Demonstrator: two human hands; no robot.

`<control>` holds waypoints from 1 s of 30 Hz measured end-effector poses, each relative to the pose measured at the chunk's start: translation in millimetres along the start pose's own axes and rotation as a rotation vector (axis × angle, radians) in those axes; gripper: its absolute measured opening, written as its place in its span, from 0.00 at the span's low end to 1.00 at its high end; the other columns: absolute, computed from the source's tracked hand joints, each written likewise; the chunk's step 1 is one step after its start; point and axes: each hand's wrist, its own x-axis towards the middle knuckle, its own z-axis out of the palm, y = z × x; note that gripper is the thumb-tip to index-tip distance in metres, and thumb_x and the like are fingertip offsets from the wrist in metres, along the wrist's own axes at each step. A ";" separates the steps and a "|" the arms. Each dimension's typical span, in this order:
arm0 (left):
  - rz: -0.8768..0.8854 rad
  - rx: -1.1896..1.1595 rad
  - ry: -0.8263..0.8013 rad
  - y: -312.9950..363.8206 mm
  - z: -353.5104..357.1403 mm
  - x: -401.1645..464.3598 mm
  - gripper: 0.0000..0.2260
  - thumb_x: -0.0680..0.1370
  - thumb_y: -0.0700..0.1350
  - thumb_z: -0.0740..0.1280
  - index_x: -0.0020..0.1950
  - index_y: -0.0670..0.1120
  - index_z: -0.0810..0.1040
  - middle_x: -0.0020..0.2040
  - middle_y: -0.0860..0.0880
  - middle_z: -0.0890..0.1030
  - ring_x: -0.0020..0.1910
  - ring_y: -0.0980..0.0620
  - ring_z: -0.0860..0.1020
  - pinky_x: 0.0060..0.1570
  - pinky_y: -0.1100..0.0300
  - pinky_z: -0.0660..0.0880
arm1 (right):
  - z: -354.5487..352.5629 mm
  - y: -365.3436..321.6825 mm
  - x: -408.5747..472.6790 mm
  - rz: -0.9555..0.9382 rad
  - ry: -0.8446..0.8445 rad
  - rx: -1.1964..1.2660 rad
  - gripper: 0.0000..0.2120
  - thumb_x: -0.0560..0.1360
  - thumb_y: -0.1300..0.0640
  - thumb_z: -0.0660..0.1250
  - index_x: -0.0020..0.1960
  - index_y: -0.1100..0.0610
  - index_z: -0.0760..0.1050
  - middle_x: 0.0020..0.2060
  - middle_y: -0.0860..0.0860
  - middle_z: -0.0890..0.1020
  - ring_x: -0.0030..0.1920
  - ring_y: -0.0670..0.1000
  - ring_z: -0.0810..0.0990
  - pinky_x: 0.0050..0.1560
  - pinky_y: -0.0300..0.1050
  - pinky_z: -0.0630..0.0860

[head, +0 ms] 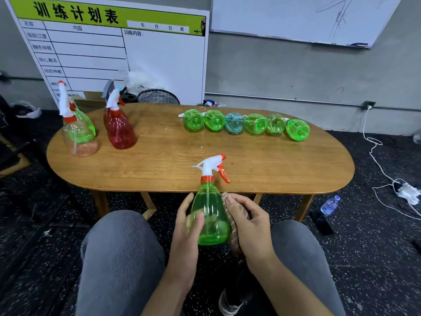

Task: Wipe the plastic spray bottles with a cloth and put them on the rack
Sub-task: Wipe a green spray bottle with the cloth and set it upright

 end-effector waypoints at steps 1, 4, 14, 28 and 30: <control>-0.009 -0.027 0.008 1.3 1.2 0.3 0.24 0.82 0.60 0.68 0.78 0.60 0.70 0.66 0.48 0.84 0.65 0.45 0.83 0.65 0.41 0.78 | 0.6 -0.4 0.1 -0.010 -0.008 -0.011 0.06 0.80 0.61 0.72 0.54 0.59 0.86 0.47 0.56 0.88 0.49 0.56 0.88 0.49 0.48 0.85; -0.027 -0.067 -0.011 4.0 3.8 -2.2 0.21 0.83 0.58 0.62 0.77 0.58 0.72 0.67 0.48 0.83 0.67 0.44 0.82 0.61 0.45 0.79 | -0.1 2.7 2.1 -0.107 -0.030 -0.127 0.06 0.79 0.60 0.72 0.54 0.57 0.87 0.48 0.53 0.89 0.51 0.52 0.87 0.53 0.47 0.83; 0.044 0.015 -0.017 -3.5 -1.3 -1.2 0.34 0.71 0.54 0.78 0.77 0.57 0.73 0.65 0.48 0.84 0.65 0.46 0.83 0.61 0.46 0.81 | -11.0 -28.8 33.1 -0.505 -0.158 -0.770 0.13 0.78 0.44 0.72 0.59 0.47 0.86 0.48 0.42 0.85 0.48 0.44 0.83 0.47 0.49 0.82; 0.096 0.107 -0.029 -1.3 0.7 -7.8 0.29 0.78 0.49 0.71 0.79 0.61 0.70 0.65 0.55 0.84 0.64 0.53 0.83 0.56 0.59 0.82 | 12.9 -54.9 70.8 -0.627 -0.235 -1.119 0.13 0.80 0.42 0.69 0.60 0.45 0.85 0.45 0.42 0.80 0.40 0.43 0.80 0.40 0.43 0.80; 0.111 0.120 -0.032 0.4 1.2 -9.9 0.29 0.78 0.48 0.71 0.79 0.61 0.70 0.65 0.54 0.84 0.64 0.52 0.83 0.56 0.59 0.82 | 12.7 -60.8 76.3 -0.623 -0.074 -1.104 0.14 0.79 0.41 0.70 0.60 0.46 0.84 0.47 0.42 0.80 0.42 0.45 0.81 0.43 0.47 0.82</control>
